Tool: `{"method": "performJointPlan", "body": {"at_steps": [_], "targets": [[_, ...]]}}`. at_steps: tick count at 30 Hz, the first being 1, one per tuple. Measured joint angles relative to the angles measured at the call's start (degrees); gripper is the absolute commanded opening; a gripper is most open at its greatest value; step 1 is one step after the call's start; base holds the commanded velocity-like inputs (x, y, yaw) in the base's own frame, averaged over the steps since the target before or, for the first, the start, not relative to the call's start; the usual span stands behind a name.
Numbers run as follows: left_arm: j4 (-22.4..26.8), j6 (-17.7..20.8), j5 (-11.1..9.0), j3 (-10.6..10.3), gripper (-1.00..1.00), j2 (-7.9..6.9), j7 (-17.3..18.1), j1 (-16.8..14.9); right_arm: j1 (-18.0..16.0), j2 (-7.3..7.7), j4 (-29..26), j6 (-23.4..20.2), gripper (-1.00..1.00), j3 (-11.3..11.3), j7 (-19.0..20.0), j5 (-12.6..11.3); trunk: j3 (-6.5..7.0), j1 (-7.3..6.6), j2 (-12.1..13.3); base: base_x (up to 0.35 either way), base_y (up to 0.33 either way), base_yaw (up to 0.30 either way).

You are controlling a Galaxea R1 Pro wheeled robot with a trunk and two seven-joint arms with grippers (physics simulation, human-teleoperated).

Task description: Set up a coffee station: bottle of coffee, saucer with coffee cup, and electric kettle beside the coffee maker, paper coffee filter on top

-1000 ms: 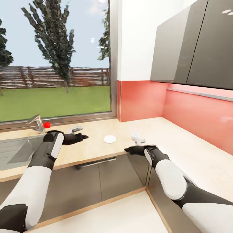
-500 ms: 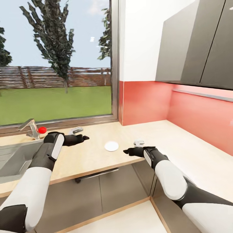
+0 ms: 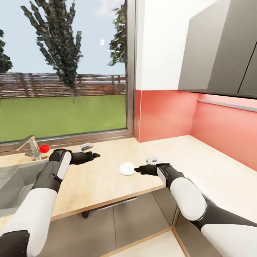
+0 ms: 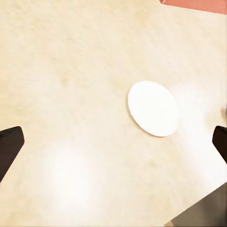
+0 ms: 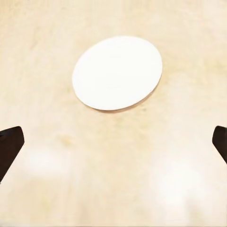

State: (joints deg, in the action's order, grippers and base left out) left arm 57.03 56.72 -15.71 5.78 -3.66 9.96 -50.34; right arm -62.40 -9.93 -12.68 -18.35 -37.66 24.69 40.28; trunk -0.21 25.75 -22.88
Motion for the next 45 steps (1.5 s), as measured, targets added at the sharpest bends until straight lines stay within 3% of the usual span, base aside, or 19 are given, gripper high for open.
{"method": "performJointPlan", "body": {"at_steps": [3,8,15,18,26,45], "targets": [[0.0,-0.07,0.12,0.0,1.0,-0.01,2.83,1.15,0.0,0.0,0.03,-0.05,1.0,-0.07,0.0,0.0,0.0,0.01,0.0,0.072,0.009,0.0],[0.0,-0.08,-0.07,-0.02,1.0,0.4,3.12,1.46,0.0,0.0,-0.01,-0.07,1.0,-0.09,-0.07,0.0,0.0,-0.02,0.0,0.274,0.001,0.0],[0.0,-0.02,-0.11,-0.85,1.0,0.79,3.26,1.55,0.16,0.0,0.02,-4.96,1.0,-0.09,-0.02,-0.08,0.0,0.01,0.01,0.205,0.0,0.0],[0.0,0.05,-0.15,-0.96,1.0,0.89,3.58,1.57,0.17,0.0,0.08,-5.19,1.0,-0.09,-0.02,-0.09,0.0,0.01,0.01,0.01,0.0,0.0],[-2.6,-0.6,-0.04,-0.91,1.0,0.88,12.22,1.51,0.17,-0.01,3.87,-5.15,1.0,-0.09,0.01,-0.09,0.0,0.01,0.01,0.001,0.0,0.0],[-3.89,-2.98,0.09,-0.94,1.0,1.78,12.94,2.59,0.21,-0.01,4.08,-5.15,1.0,-0.08,0.09,-0.08,0.0,0.0,0.0,0.152,0.0,0.0]]}}
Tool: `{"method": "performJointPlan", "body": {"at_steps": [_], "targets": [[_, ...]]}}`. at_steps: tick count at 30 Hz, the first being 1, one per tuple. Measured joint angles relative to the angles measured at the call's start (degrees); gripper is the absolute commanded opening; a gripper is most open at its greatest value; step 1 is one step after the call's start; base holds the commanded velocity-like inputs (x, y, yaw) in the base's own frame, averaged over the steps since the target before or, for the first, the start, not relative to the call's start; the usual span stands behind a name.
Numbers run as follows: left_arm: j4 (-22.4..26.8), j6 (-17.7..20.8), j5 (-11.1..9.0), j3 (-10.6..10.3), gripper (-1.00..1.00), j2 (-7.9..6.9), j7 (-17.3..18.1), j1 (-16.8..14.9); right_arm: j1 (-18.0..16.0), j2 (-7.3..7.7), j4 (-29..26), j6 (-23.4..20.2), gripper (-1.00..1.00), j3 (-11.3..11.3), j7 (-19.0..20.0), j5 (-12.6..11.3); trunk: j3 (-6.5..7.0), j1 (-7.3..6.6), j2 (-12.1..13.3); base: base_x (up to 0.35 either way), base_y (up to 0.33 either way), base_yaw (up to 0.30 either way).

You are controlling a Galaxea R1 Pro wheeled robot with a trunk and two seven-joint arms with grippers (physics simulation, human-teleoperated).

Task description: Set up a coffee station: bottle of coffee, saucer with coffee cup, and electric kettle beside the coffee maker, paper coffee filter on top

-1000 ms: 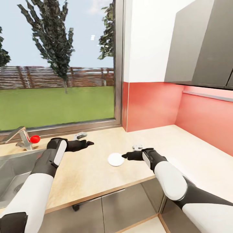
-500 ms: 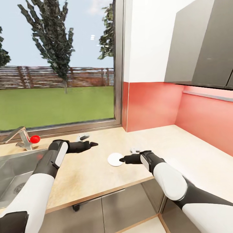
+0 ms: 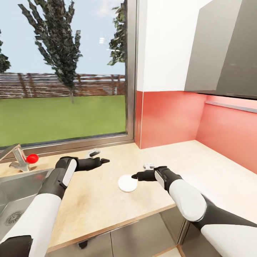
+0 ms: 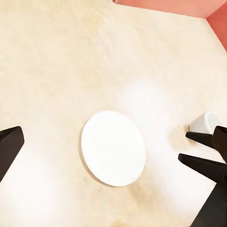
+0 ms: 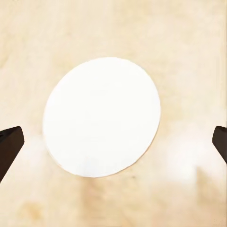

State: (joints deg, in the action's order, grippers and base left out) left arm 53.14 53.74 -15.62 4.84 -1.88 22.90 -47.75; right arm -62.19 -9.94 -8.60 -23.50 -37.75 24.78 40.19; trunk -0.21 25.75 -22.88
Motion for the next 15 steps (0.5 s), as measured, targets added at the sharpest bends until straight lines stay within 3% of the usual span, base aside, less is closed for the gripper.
{"method": "performJointPlan", "body": {"at_steps": [15], "targets": [[-0.76,-0.23,-0.08,0.05,1.0,0.02,0.03,0.92,0.04,0.0,0.02,0.0,1.0,0.0,0.02,0.0,0.0,0.01,0.0,0.01,0.0,0.0]]}}
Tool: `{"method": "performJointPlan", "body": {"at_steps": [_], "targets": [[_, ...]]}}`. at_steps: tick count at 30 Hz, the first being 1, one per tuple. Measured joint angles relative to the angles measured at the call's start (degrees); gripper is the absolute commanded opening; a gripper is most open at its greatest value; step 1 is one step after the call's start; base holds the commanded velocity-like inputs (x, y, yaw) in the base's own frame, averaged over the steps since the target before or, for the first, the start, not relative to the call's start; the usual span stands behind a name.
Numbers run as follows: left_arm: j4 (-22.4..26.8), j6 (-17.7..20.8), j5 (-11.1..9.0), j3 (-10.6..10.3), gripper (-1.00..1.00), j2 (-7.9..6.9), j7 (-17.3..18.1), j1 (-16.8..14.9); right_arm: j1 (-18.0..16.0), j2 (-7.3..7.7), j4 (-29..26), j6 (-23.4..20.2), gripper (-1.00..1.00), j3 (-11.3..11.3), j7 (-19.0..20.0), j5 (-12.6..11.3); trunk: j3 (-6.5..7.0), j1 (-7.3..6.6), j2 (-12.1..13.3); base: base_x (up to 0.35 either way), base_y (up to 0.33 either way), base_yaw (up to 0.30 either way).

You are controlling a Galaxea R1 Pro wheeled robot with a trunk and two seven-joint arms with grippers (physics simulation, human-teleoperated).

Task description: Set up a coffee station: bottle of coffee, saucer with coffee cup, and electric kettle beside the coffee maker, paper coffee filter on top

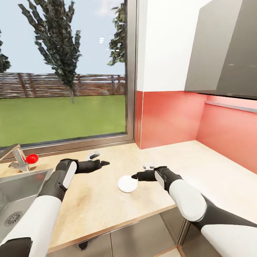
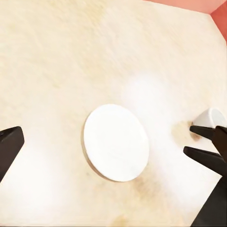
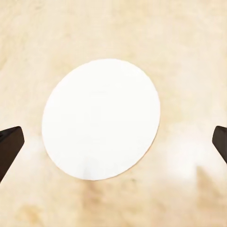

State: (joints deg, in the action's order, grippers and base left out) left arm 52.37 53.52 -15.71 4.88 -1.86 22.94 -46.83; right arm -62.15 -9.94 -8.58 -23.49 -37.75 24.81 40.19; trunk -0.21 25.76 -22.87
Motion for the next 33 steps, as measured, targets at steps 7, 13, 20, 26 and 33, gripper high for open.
{"method": "performJointPlan", "body": {"at_steps": [7,13,20,26,33], "targets": [[-0.08,-2.51,-0.04,0.01,1.0,1.42,0.52,1.11,0.07,0.0,2.27,0.1,1.0,0.0,0.09,0.01,0.0,0.0,0.0,0.0,0.0,0.0],[-4.44,-5.2,0.12,0.14,1.0,1.9,5.68,1.14,0.08,-0.01,3.17,0.11,1.0,0.0,0.09,0.01,0.0,0.0,0.0,0.0,0.0,0.0],[-5.94,-8.13,0.29,0.27,1.0,1.98,9.76,1.14,0.17,-0.01,3.24,0.11,1.0,0.0,0.1,0.01,0.0,0.0,0.0,0.0,0.0,0.0],[-10.99,-11.86,0.31,0.24,1.0,2.01,11.29,1.15,0.24,-0.01,3.24,0.11,1.0,0.0,0.1,0.04,0.0,0.0,0.0,0.0,0.0,0.0],[-15.39,-17.92,0.5,0.16,1.0,1.96,13.28,1.14,0.33,-0.01,3.21,0.11,1.0,0.0,0.1,0.09,0.0,0.0,0.0,0.0,0.0,0.0]]}}
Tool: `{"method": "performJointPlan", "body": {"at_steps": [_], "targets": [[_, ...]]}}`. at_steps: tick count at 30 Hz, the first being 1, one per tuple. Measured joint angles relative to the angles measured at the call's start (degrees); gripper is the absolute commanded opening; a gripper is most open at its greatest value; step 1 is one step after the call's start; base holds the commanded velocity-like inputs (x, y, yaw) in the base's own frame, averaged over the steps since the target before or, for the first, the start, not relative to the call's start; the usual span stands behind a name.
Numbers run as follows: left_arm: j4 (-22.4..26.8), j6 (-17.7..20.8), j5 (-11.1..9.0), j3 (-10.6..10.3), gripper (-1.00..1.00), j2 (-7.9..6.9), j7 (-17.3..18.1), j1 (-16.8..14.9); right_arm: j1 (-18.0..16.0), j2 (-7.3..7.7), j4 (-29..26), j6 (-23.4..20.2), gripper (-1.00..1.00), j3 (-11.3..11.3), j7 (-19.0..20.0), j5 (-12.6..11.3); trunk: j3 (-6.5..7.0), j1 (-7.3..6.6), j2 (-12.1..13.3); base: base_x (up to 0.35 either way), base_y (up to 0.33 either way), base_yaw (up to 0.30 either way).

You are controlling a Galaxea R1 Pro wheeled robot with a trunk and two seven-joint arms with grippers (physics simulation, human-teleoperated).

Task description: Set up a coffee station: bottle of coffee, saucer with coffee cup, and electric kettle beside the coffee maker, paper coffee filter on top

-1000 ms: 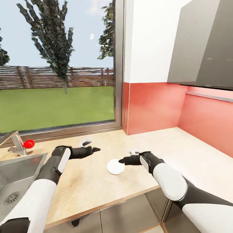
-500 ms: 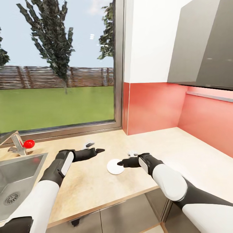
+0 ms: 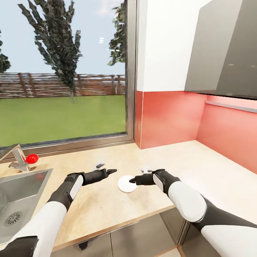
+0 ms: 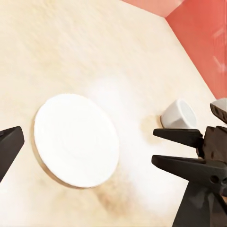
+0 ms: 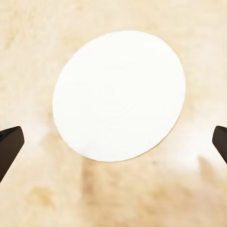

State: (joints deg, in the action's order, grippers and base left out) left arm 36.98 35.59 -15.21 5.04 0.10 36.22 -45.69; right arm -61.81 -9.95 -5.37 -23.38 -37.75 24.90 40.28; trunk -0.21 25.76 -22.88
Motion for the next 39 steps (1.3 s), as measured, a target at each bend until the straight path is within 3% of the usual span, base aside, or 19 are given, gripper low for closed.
{"method": "performJointPlan", "body": {"at_steps": [22,30,39], "targets": [[-0.49,-0.99,0.53,0.11,1.0,-0.1,-0.23,0.0,0.45,0.0,0.48,0.05,1.0,0.01,0.02,0.01,0.06,0.0,0.0,0.0,0.0,-0.036],[-3.09,1.52,1.65,0.46,1.0,-1.08,0.37,2.6,2.47,-0.01,2.89,0.09,1.0,-0.01,-0.82,-0.07,0.06,0.0,0.0,0.0,0.0,0.0],[-6.02,1.8,0.73,1.61,1.0,-1.1,-2.01,5.32,5.27,0.01,2.45,0.53,1.0,-1.06,-0.78,-0.88,0.08,-0.01,-0.04,0.0,0.0,0.0]]}}
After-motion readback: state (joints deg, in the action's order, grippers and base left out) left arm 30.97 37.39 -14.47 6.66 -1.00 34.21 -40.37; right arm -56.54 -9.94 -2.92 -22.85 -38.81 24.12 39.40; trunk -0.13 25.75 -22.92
